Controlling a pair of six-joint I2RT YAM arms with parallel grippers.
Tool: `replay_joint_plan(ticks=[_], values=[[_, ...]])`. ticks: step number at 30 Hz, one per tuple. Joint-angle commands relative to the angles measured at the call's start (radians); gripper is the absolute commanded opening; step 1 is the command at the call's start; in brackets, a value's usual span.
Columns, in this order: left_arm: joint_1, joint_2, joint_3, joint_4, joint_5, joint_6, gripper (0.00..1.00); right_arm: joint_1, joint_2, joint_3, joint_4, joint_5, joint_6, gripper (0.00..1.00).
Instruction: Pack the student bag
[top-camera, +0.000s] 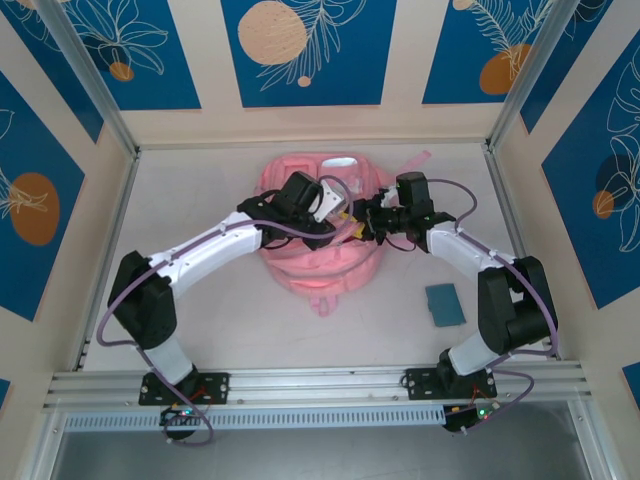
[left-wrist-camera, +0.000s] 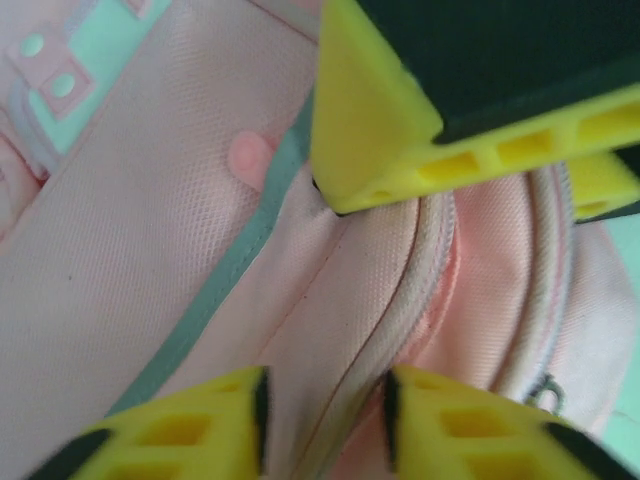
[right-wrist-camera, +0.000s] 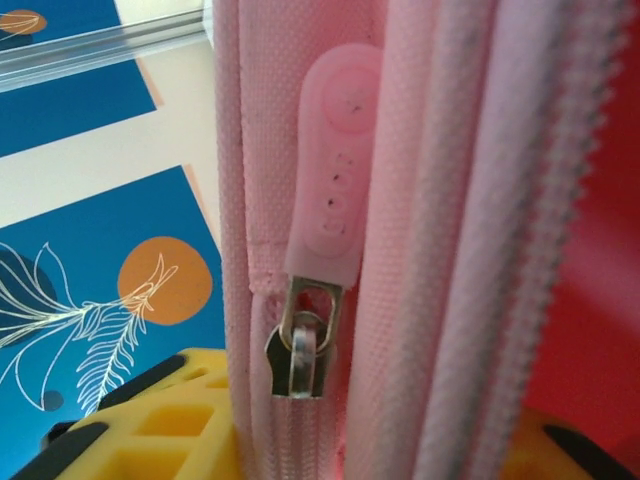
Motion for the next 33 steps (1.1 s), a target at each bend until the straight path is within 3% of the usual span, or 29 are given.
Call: replay_joint_plan(ticks=[1, 7, 13, 20, 33], values=[[-0.008, -0.106, -0.02, -0.051, -0.011, -0.224, 0.47, 0.024, -0.019, 0.052, -0.029, -0.037, 0.014, 0.34], [-0.025, -0.202, -0.196, 0.066, 0.098, -0.508, 0.5, 0.065, -0.018, 0.08, -0.068, -0.006, 0.01, 0.28], [-0.058, -0.275, -0.34, 0.18, 0.11, -0.623, 0.49, 0.088, -0.003, 0.091, -0.09, 0.009, 0.023, 0.27], [-0.06, -0.262, -0.409, 0.224, 0.112, -0.646, 0.44, 0.112, 0.008, 0.127, -0.124, 0.029, 0.028, 0.27], [-0.06, -0.176, -0.344, 0.247, 0.119, -0.634, 0.33, 0.12, 0.015, 0.144, -0.132, 0.007, 0.04, 0.27]])
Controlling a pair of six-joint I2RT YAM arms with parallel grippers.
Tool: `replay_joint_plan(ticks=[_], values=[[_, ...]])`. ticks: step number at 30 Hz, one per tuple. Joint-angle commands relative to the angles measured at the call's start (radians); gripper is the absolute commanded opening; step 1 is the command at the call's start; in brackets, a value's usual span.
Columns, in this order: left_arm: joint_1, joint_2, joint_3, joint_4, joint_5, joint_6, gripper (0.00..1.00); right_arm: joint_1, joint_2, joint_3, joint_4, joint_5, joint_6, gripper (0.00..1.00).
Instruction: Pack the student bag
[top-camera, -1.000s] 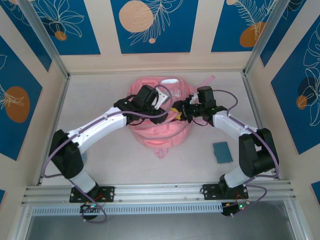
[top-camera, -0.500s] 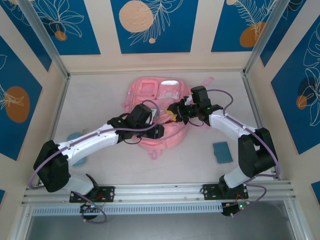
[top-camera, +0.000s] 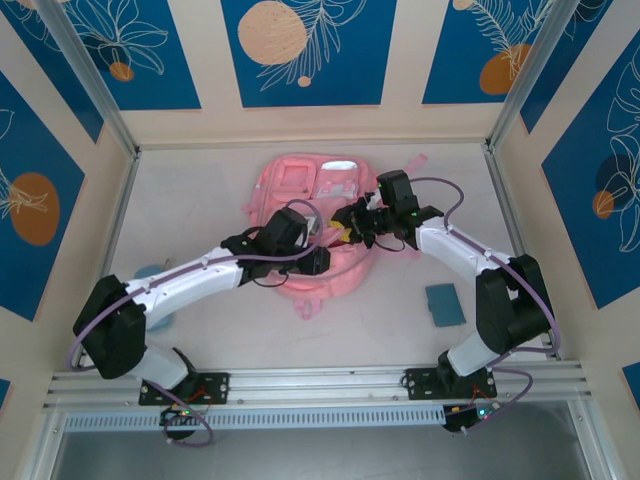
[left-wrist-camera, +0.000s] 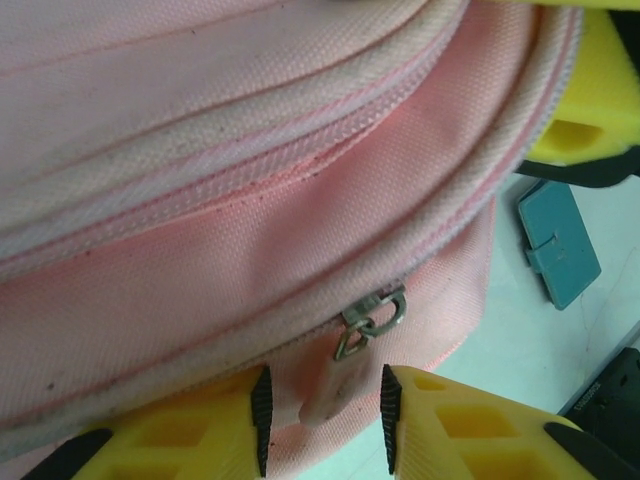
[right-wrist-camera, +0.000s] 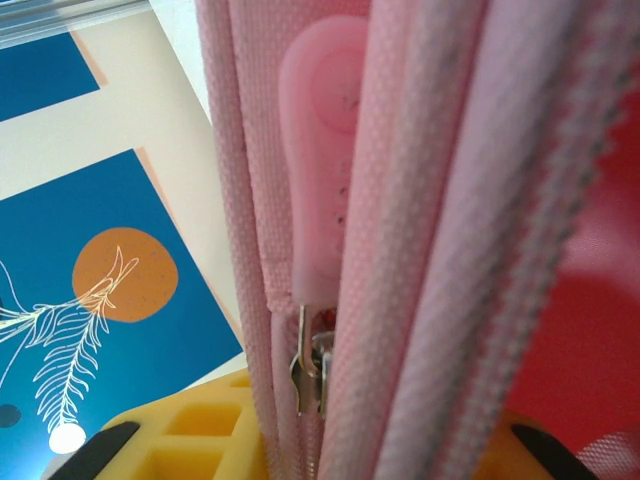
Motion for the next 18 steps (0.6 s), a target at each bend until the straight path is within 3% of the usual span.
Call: replay_joint_plan(ticks=[1, 6, 12, 18], values=[[-0.004, 0.024, 0.046, 0.02, 0.015, 0.007, 0.31, 0.013, 0.004, 0.056, 0.028, -0.075, 0.02, 0.27], [-0.004, 0.034, 0.069, 0.006, -0.003, 0.018, 0.18, 0.013, 0.012, 0.047, 0.024, -0.083, 0.02, 0.26], [-0.003, 0.002, 0.066, -0.074, -0.093, 0.07, 0.01, -0.009, -0.024, 0.015, -0.03, 0.011, -0.018, 0.21], [0.007, -0.022, 0.028, -0.18, -0.188, 0.145, 0.0, -0.057, -0.041, -0.011, 0.007, 0.012, -0.058, 0.18]])
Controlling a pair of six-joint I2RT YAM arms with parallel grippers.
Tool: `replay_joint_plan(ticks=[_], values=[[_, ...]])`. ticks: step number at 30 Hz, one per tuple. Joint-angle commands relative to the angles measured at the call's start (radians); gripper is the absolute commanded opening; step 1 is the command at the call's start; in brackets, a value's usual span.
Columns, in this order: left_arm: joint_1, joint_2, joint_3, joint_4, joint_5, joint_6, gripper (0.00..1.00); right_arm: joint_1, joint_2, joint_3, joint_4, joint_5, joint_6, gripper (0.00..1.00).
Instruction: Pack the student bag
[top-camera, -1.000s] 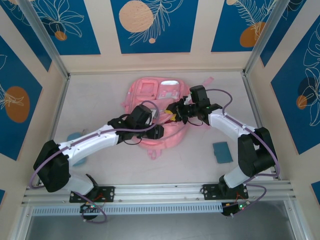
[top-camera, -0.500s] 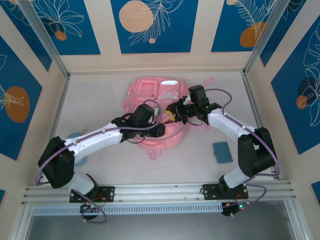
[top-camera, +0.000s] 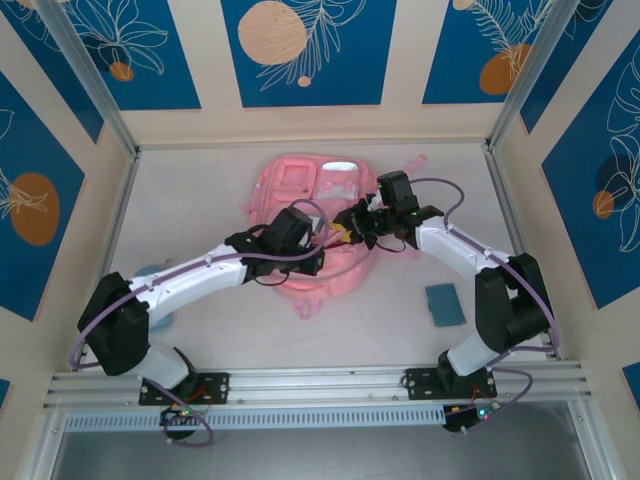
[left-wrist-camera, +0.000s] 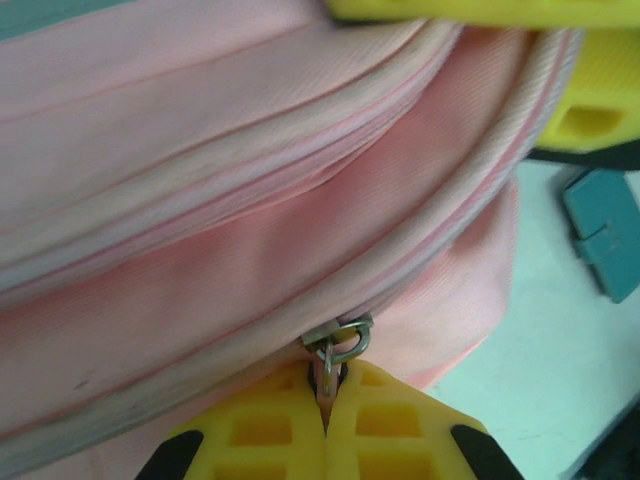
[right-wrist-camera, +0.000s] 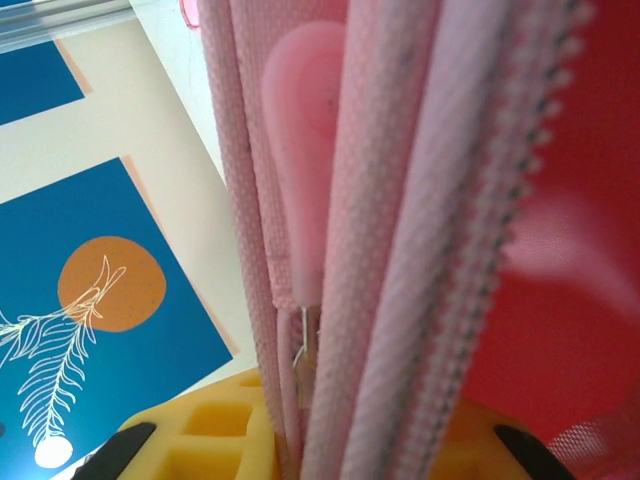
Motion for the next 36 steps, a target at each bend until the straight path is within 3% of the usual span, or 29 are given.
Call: replay_joint_plan(ticks=[1, 6, 11, 19, 22, 27, 30, 36], values=[[0.018, -0.044, -0.028, -0.101, -0.114, 0.062, 0.0, -0.042, -0.049, -0.018, 0.048, -0.009, -0.027, 0.18], [0.071, -0.099, -0.108, -0.081, -0.145, 0.092, 0.0, -0.072, -0.069, -0.05, 0.069, -0.009, -0.045, 0.17], [0.101, -0.101, -0.117, -0.027, -0.072, 0.152, 0.0, -0.082, -0.084, -0.074, 0.084, -0.007, -0.068, 0.19], [0.046, -0.077, -0.003, 0.024, 0.079, 0.229, 0.0, -0.055, -0.123, -0.134, 0.112, 0.008, 0.031, 0.6], [0.014, -0.05, 0.034, 0.028, 0.098, 0.235, 0.0, -0.041, -0.14, -0.14, 0.106, 0.022, 0.061, 0.65], [-0.032, -0.003, 0.072, 0.065, 0.128, 0.222, 0.0, 0.012, -0.171, -0.141, 0.05, 0.089, 0.129, 0.64], [-0.053, 0.024, 0.093, 0.069, 0.129, 0.222, 0.0, 0.038, -0.19, -0.151, 0.038, 0.136, 0.153, 0.58], [-0.052, 0.022, 0.095, -0.021, 0.033, 0.263, 0.0, 0.038, -0.23, -0.142, -0.06, 0.234, 0.103, 0.31]])
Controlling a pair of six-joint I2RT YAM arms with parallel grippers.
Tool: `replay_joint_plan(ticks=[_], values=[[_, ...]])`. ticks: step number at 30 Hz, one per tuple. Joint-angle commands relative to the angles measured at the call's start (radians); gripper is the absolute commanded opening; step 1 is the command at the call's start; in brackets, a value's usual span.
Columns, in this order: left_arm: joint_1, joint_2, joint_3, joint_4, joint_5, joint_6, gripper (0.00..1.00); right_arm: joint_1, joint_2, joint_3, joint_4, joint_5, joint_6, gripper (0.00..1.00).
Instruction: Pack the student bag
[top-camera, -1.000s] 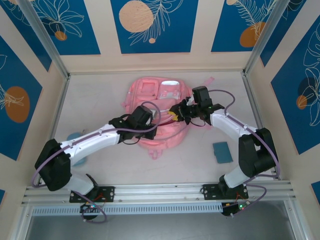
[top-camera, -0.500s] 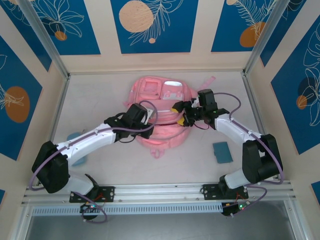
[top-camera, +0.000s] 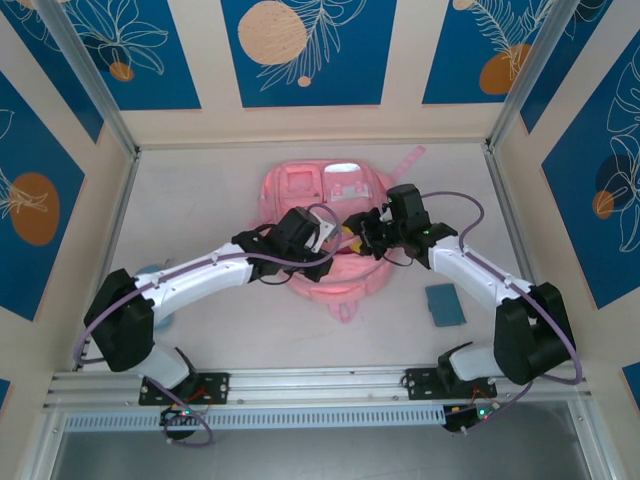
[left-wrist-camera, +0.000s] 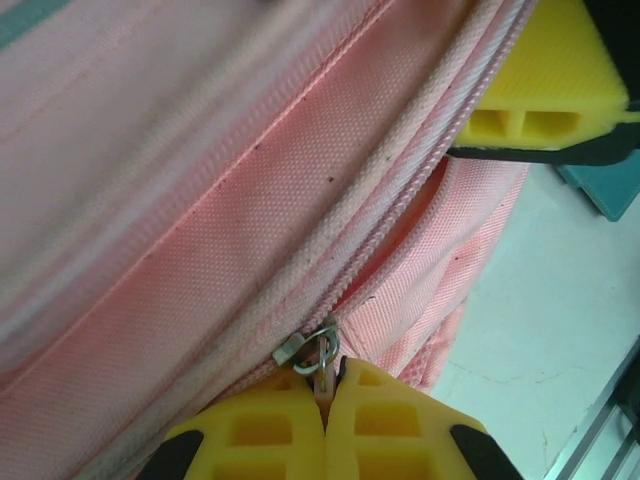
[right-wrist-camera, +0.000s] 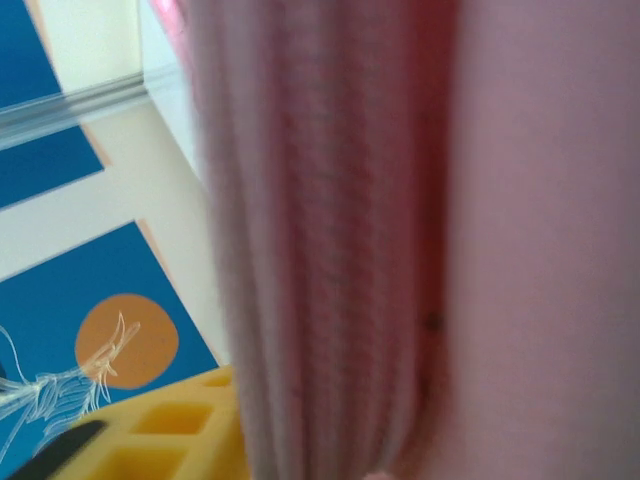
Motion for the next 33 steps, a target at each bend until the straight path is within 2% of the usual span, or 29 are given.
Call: replay_joint_plan(ticks=[1, 8, 17, 23, 33], values=[[-0.006, -0.018, 0.042, -0.036, -0.035, 0.069, 0.0, -0.001, -0.05, 0.01, -0.094, 0.067, -0.041, 0.29], [0.085, -0.098, -0.06, -0.158, -0.069, 0.151, 0.0, -0.091, -0.11, 0.018, -0.137, 0.051, -0.118, 0.25], [0.198, -0.173, -0.106, -0.155, -0.127, 0.288, 0.0, -0.15, -0.109, 0.026, -0.134, -0.032, -0.17, 0.22], [0.293, -0.117, -0.076, -0.18, -0.141, 0.418, 0.0, -0.16, -0.103, 0.041, -0.16, -0.061, -0.21, 0.2], [0.457, 0.044, 0.081, -0.158, -0.008, 0.511, 0.0, -0.164, -0.058, 0.066, -0.194, -0.121, -0.263, 0.18]])
